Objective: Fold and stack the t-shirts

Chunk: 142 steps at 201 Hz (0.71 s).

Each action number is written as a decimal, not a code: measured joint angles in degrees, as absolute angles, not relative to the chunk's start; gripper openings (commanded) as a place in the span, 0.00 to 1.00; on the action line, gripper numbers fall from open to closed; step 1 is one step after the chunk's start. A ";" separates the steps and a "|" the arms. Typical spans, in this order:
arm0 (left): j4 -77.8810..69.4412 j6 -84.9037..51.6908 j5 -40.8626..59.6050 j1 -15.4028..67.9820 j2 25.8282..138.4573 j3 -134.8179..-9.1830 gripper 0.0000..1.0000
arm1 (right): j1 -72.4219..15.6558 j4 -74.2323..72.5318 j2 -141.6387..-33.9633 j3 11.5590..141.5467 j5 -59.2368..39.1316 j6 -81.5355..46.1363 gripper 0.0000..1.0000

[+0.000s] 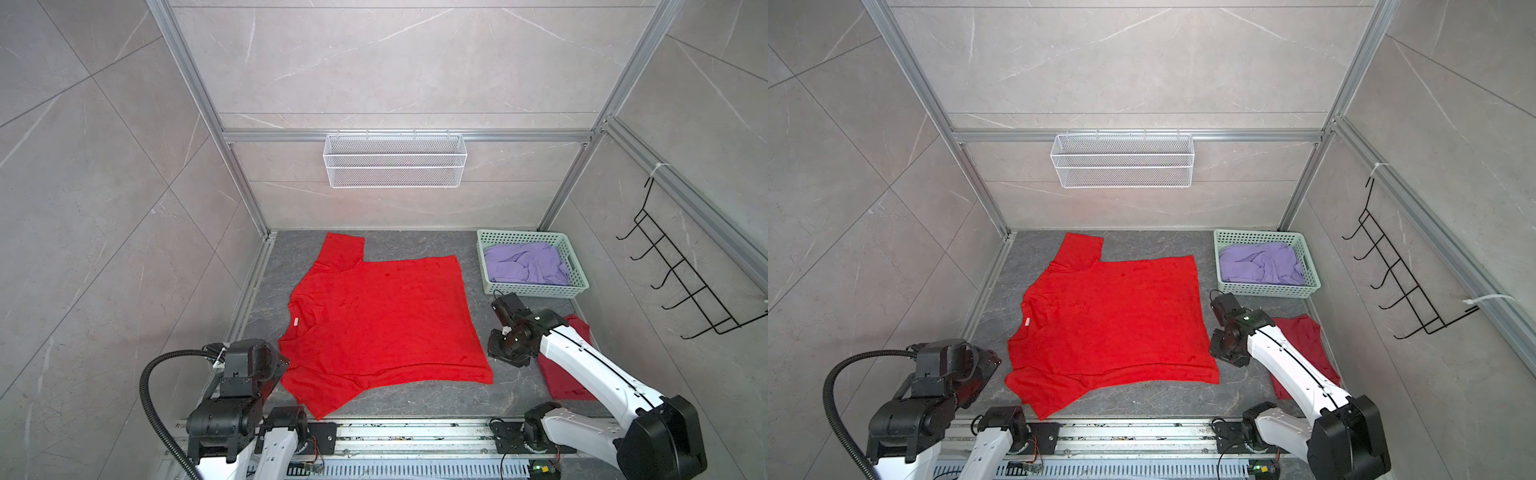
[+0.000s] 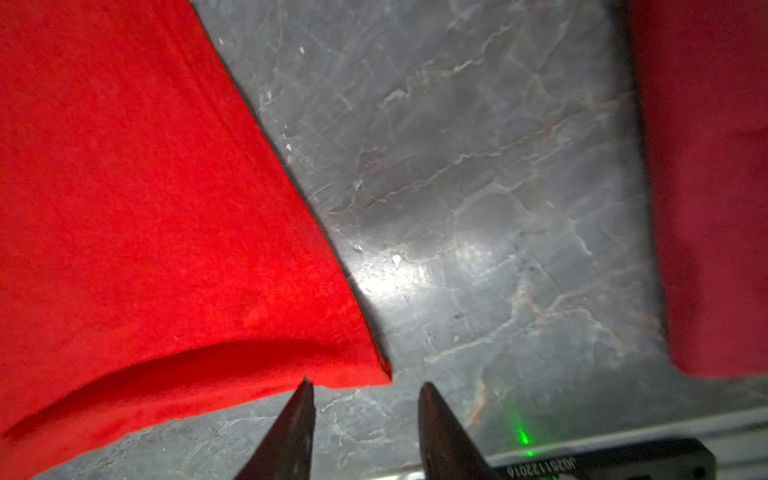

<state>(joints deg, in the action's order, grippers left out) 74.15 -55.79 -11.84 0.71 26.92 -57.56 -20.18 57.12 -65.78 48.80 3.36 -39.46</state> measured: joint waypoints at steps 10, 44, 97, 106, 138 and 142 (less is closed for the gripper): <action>72.62 -55.42 -11.11 0.71 27.24 -57.65 0.61 | -20.18 56.73 -65.84 51.46 4.10 -39.18 0.45; 62.63 -52.58 -5.63 0.71 36.05 -55.66 0.61 | -20.18 47.33 -69.12 54.26 1.41 -38.81 0.44; 40.69 -50.39 2.83 0.71 59.33 -44.16 0.65 | -21.56 26.11 -83.88 51.66 -5.54 -40.62 0.44; 38.13 -50.22 3.46 0.71 62.57 -44.10 0.66 | -21.76 23.88 -86.46 51.92 -6.11 -40.86 0.44; 27.73 -49.60 5.52 0.71 75.00 -45.32 0.67 | -21.96 18.96 -95.22 54.70 -7.05 -41.71 0.43; 26.50 -49.63 5.80 0.71 76.55 -45.50 0.68 | -21.96 18.41 -96.07 54.98 -7.14 -42.00 0.43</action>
